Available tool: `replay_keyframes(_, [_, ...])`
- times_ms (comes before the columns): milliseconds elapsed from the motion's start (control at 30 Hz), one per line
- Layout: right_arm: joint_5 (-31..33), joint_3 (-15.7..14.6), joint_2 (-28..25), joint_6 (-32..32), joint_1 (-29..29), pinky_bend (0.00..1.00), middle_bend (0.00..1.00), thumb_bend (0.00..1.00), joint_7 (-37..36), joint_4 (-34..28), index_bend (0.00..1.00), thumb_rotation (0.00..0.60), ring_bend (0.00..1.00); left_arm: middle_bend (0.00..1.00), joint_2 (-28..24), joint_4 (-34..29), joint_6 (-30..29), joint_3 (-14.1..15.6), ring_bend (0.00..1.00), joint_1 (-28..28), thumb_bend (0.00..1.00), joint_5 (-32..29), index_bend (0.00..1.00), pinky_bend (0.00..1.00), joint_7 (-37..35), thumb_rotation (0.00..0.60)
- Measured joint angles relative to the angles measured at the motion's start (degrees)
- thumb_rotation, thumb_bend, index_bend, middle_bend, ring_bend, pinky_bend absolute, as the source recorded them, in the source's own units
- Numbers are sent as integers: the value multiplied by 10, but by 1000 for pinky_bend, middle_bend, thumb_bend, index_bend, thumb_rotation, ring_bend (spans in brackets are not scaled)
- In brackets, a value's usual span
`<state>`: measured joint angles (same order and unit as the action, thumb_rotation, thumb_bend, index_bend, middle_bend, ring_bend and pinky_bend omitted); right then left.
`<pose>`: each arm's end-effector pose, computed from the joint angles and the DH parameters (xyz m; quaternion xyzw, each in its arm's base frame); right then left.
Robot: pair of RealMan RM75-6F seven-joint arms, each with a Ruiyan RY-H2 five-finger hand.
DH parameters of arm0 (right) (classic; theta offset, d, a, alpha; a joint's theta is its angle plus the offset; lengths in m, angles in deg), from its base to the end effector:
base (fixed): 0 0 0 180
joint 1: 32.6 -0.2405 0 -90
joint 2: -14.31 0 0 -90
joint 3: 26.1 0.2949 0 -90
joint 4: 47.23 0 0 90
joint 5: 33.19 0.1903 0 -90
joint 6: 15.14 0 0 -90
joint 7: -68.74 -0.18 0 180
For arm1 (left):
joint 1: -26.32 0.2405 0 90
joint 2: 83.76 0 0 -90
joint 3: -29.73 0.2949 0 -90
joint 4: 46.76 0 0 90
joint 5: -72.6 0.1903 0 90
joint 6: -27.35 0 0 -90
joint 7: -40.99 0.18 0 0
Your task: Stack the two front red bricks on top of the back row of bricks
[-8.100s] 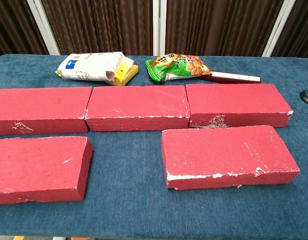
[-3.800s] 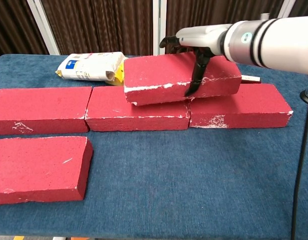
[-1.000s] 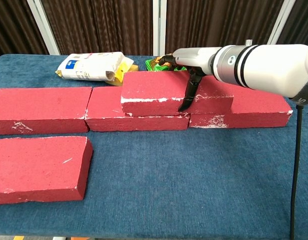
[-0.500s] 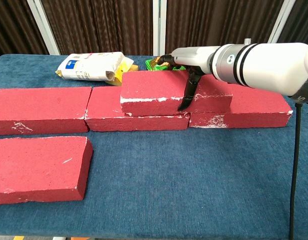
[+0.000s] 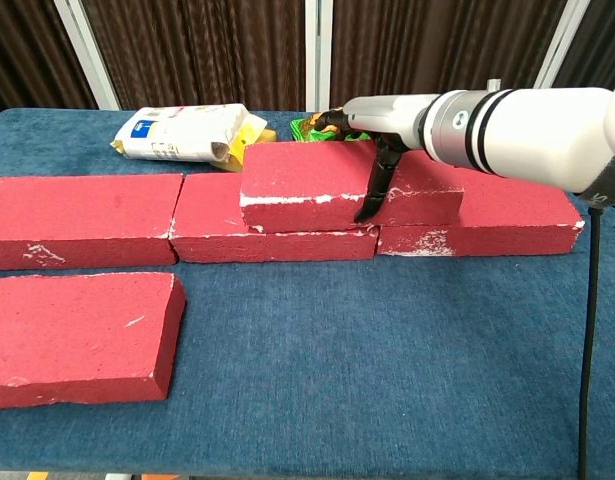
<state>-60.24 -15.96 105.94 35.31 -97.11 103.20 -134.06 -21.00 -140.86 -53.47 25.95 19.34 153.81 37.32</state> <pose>-0.0804 -0.4347 -0.0536 0.7676 -0.4294 0.2816 0.3836 -0.3419 0.2330 0.1955 -0.5721 -0.4332 -0.3916 0.5759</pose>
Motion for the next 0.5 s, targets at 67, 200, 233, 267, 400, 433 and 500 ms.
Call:
replay_keyframes(67, [1, 0, -1, -1, 0, 63, 126, 53, -1, -1, 0, 600, 51, 0, 0, 0, 0, 0, 0, 0, 0, 0, 0, 0, -1, 600])
replay_keyframes(200, [6, 0, -2, -3, 0, 40, 117, 6, -2, -2, 0, 600, 36, 0, -1, 0, 2, 1, 0, -1, 0, 1, 0, 0, -4, 600])
replay_keyframes(233, [7, 1, -2, -3, 0, 38, 117, 3, -3, -2, 0, 600, 35, 0, -1, 0, 2, 1, 0, -1, 0, 1, 0, 0, -5, 600])
replay_keyframes(267, [8, 1, -2, -3, 0, 34, 117, 0, -4, -2, 0, 600, 37, 0, -1, 0, 3, 1, 0, -1, 0, 1, 0, 0, -6, 600])
replay_keyframes(400, [9, 2, 3, 6, 0, 34, 122, 0, -5, -1, 0, 600, 46, 0, -2, 0, 1, 1, 0, 0, 0, 2, 0, 0, -7, 600])
replay_keyframes(433, [9, 2, 3, 7, 0, 34, 122, 0, -5, -2, 0, 600, 46, 0, -2, 0, 0, 2, 0, 1, 0, 3, 0, 0, -7, 600])
replay_keyframes(500, [9, 2, 4, 9, 0, 34, 123, 0, -3, -3, 0, 600, 46, 0, -2, 1, 1, 2, 0, 0, 0, 2, 0, 0, -8, 600])
